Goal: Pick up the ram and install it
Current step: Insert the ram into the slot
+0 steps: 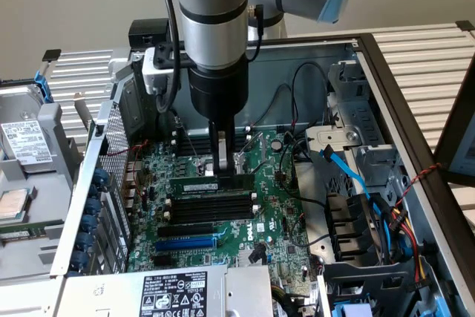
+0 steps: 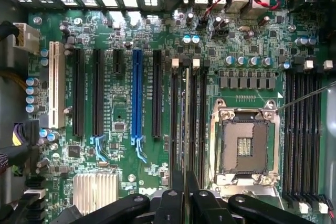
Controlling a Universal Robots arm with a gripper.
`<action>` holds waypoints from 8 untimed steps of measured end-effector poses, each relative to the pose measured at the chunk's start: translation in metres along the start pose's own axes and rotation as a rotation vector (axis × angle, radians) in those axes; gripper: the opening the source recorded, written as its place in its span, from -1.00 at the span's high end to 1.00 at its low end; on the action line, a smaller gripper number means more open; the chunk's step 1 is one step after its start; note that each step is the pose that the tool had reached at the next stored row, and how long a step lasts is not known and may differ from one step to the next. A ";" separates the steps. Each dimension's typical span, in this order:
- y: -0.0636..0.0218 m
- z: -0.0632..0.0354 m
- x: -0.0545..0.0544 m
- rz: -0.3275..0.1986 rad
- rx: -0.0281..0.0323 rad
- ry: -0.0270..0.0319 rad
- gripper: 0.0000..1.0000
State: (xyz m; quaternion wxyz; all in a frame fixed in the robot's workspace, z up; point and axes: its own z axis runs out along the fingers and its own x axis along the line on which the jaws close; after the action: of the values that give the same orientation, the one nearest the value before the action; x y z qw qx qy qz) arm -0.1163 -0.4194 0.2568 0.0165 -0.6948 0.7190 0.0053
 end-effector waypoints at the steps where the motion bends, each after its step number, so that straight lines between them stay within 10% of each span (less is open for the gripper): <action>1: 0.0000 0.0017 0.000 0.000 0.0003 0.0000 0.72; 8: 0.0009 0.0134 0.000 0.000 0.0026 0.0000 0.72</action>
State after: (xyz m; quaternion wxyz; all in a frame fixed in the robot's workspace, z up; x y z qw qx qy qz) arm -0.1171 -0.4194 0.2434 0.0174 -0.6948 0.7190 0.0043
